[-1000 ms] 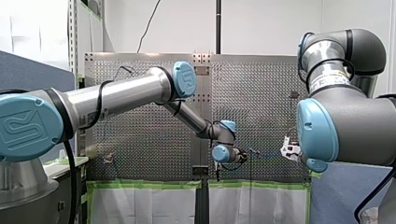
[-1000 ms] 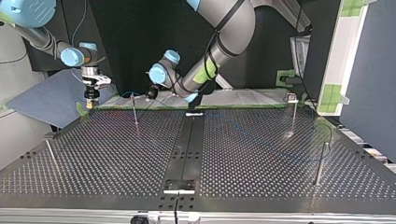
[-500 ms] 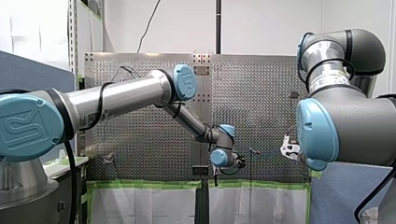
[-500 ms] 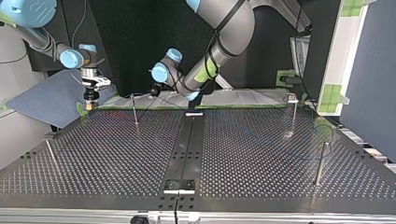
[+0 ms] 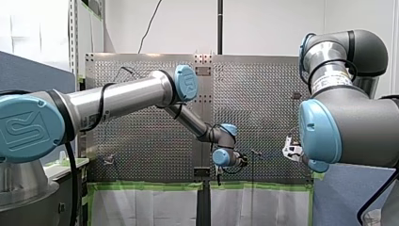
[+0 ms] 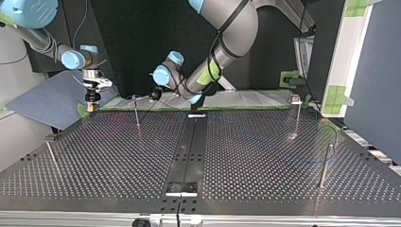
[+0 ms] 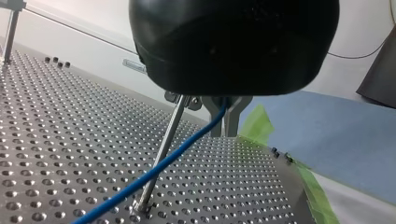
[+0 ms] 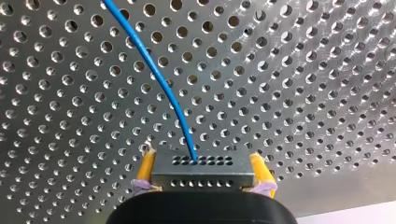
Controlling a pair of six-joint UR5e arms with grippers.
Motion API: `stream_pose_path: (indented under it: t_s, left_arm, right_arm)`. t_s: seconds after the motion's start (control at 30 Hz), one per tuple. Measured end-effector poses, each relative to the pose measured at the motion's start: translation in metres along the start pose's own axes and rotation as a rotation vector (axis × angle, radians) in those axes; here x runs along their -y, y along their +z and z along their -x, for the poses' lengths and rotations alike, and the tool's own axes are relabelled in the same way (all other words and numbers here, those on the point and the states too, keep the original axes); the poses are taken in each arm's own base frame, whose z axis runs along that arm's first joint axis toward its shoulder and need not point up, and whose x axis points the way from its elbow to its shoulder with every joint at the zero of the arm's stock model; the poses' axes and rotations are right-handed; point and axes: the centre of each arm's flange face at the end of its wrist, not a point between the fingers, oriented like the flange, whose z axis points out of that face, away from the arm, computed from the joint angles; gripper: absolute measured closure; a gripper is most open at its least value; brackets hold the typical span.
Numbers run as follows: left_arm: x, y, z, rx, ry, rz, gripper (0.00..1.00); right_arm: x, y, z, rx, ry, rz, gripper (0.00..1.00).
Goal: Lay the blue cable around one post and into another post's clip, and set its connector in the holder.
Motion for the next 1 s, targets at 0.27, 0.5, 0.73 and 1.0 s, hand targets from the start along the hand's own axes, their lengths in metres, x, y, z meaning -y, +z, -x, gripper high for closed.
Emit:
stream_pose_path:
  t_s: [0.27, 0.5, 0.73, 1.0]
  left_arm:
    - [-0.0054, 0.0019, 0.0029, 0.004, -0.007, 0.006, 0.96]
    - [-0.0063, 0.0033, 0.0055, 0.009, -0.010, 0.006, 0.96]
    - [-0.0055, 0.0044, 0.0075, 0.014, -0.016, 0.004, 0.96]
    - [-0.0019, 0.0029, 0.0048, 0.015, -0.013, -0.002, 0.73]
  right_arm:
    - [-0.0016, 0.0026, -0.0016, -0.007, -0.001, 0.014, 1.00]
    - [-0.0017, 0.0032, -0.0012, -0.011, -0.002, 0.014, 1.00]
    - [-0.0016, 0.0031, 0.0004, -0.011, -0.002, 0.014, 1.00]
    - [-0.0012, 0.0027, 0.0022, -0.009, -0.002, 0.013, 1.00]
